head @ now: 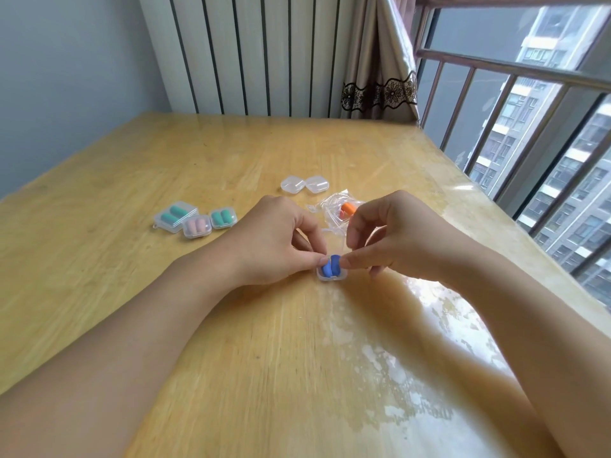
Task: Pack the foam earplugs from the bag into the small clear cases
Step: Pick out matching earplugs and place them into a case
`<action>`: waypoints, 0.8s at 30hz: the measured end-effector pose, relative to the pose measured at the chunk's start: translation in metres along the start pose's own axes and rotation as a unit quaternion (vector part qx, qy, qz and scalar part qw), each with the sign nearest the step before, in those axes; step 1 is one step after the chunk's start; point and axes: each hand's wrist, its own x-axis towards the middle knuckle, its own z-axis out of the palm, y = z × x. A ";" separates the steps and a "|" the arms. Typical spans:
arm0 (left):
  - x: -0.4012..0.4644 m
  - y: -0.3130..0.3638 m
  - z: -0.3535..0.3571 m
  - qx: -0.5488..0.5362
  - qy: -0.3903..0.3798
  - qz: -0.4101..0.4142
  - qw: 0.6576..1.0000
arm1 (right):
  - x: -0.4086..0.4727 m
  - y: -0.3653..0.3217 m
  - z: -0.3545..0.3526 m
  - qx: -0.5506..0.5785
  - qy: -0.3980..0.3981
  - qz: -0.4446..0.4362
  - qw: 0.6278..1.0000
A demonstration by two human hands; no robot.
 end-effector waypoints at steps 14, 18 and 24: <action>-0.006 0.004 -0.005 -0.044 -0.059 0.003 0.997 | 0.000 0.000 0.006 -0.099 0.037 -0.086 0.991; -0.007 0.011 0.005 0.008 -0.022 -0.012 1.000 | 0.001 0.001 0.009 -0.110 0.060 -0.097 0.987; -0.004 0.012 0.015 0.054 0.040 0.036 0.997 | 0.000 0.000 0.010 -0.094 0.042 -0.100 0.990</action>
